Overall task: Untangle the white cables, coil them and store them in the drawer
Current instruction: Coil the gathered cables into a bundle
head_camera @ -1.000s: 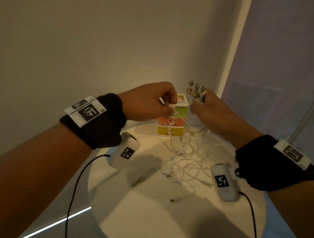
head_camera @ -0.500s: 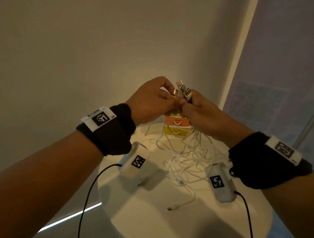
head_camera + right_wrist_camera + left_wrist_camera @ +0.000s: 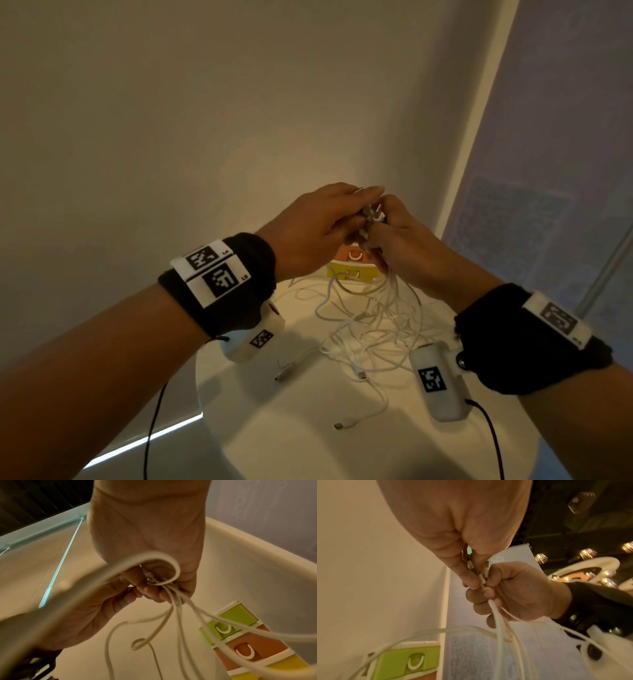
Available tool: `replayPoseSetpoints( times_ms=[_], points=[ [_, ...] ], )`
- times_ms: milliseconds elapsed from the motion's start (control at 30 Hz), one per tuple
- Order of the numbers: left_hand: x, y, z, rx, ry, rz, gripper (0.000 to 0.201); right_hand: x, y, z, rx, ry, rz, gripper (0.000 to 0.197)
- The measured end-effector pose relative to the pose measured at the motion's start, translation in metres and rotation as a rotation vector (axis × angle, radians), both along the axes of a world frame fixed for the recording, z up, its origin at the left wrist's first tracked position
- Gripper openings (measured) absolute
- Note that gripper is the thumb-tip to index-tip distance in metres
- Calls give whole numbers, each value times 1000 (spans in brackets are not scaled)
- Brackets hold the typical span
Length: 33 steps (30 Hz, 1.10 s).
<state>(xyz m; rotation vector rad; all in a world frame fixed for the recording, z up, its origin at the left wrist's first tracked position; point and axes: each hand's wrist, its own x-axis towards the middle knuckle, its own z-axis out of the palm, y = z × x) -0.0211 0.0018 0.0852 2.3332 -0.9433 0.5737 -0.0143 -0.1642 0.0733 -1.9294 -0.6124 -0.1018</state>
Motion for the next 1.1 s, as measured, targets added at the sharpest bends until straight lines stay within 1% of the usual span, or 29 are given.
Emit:
replayPoseSetpoints(
  times_ms=[133, 167, 233, 267, 333, 367, 433, 467, 533, 567, 600, 633, 667, 700, 733, 767, 833, 900, 933, 967, 1000, 1033, 1100],
  points=[
    [1, 2, 1, 22, 21, 13, 50, -1, 2, 0, 71, 94, 30, 25],
    [0, 3, 0, 28, 25, 20, 50, -1, 3, -1, 50, 67, 20, 30],
    [-2, 2, -3, 83, 11, 37, 50, 0, 5, -4, -24, -44, -11, 49],
    [-3, 1, -4, 109, 14, 40, 50, 1, 6, -8, -29, -90, -23, 58],
    [-5, 0, -4, 96, 61, 40, 51, 4, 8, -13, 20, -130, -49, 69],
    [-7, -1, -3, 42, 99, 35, 51, 5, 9, -14, 53, -136, -61, 71],
    [-8, -2, 0, -153, 189, 17, 57, 6, 11, -11, 57, -192, -86, 67],
    [-8, -2, 1, -277, 217, 4, 60, 7, 11, -9, 47, -250, -96, 59],
    [-7, -2, 2, -509, 244, -34, 58, 6, 12, -4, 62, -335, -130, 36],
    [-8, -3, 2, -580, 270, -53, 57, 4, 12, -1, 95, -336, -164, 23],
    [-10, -5, 1, -613, 321, -73, 59, 3, 13, 1, 136, -319, -196, 11],
    [-11, -7, 0, -616, 391, -100, 64, -2, 14, 3, 189, -293, -213, 9],
    [-13, -10, -2, -599, 474, -141, 71, -5, 16, 6, 270, -262, -194, 17],
    [-15, -14, -3, -574, 553, -192, 79, -9, 19, 8, 376, -217, -131, 22],
    [-16, -17, -4, -534, 589, -245, 86, -14, 22, 11, 466, -178, -50, 25],
    [-16, -21, -4, -479, 575, -291, 89, -19, 25, 14, 511, -164, 17, 28],
    [-15, -26, -5, -412, 510, -373, 81, -24, 27, 15, 544, -155, 109, 30],
    [-14, -26, -5, -408, 585, -433, 68, -25, 24, 15, 563, -119, 157, 31],
    [-14, -25, -5, -390, 640, -455, 58, -23, 22, 14, 576, -101, 182, 31],
    [-15, -25, -5, -354, 682, -464, 41, -22, 19, 14, 591, -91, 201, 32],
    [-16, -25, -7, -305, 700, -453, 23, -21, 18, 13, 597, -88, 194, 32],
    [-16, -25, -9, -275, 722, -436, 10, -19, 16, 13, 595, -94, 161, 32],
    [-16, -26, -14, -258, 802, -399, 18, -15, 12, 12, 582, -118, 66, 30]
  ],
)
